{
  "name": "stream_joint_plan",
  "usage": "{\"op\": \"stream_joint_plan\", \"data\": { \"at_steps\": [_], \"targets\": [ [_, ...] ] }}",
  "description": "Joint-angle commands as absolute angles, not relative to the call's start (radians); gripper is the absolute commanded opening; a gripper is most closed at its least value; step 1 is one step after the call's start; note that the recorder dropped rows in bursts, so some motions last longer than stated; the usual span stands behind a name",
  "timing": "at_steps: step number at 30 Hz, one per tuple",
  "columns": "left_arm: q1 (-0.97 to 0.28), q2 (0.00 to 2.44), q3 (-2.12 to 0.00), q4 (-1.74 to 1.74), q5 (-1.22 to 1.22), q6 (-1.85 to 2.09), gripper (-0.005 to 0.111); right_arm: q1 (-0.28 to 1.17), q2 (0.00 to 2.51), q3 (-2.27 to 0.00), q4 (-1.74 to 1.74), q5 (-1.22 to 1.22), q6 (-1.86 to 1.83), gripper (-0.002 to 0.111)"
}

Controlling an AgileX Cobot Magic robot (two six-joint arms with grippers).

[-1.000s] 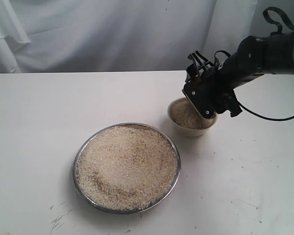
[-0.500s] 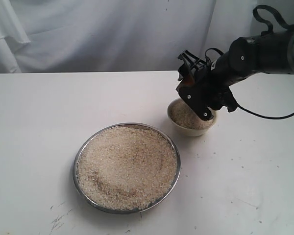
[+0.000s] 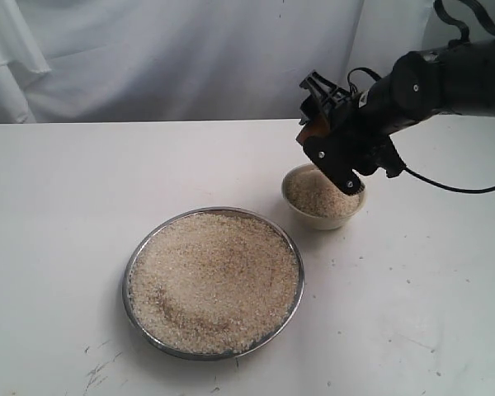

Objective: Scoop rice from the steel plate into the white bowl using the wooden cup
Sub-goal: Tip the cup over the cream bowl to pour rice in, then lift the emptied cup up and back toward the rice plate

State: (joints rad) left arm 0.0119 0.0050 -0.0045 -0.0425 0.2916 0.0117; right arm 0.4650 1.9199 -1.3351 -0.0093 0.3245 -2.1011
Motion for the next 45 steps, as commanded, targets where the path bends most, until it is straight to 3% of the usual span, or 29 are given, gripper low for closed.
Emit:
{"op": "stream_joint_plan", "data": {
  "at_steps": [1,11,22,36,41,45],
  "targets": [
    [0.01,0.0,0.0,-0.043,0.285,0.009,0.0,0.47,1.89,-1.337,-0.018,0.326,-2.085,0.0],
    [0.01,0.0,0.0,-0.043,0.285,0.009,0.0,0.471,1.853,-1.337,0.06,0.422,-1.644,0.0],
    [0.01,0.0,0.0,-0.043,0.285,0.009,0.0,0.434,1.813,-1.337,0.915,0.732,-1.923,0.0],
    [0.01,0.0,0.0,-0.043,0.285,0.009,0.0,0.338,1.817,-1.287,1.578,0.993,-2.116,0.0],
    [0.01,0.0,0.0,-0.043,0.285,0.009,0.0,0.346,1.828,-1.287,1.557,1.023,-2.116,0.0],
    [0.01,0.0,0.0,-0.043,0.285,0.009,0.0,0.379,1.841,-1.287,1.319,0.958,-2.116,0.0]
  ]
}}
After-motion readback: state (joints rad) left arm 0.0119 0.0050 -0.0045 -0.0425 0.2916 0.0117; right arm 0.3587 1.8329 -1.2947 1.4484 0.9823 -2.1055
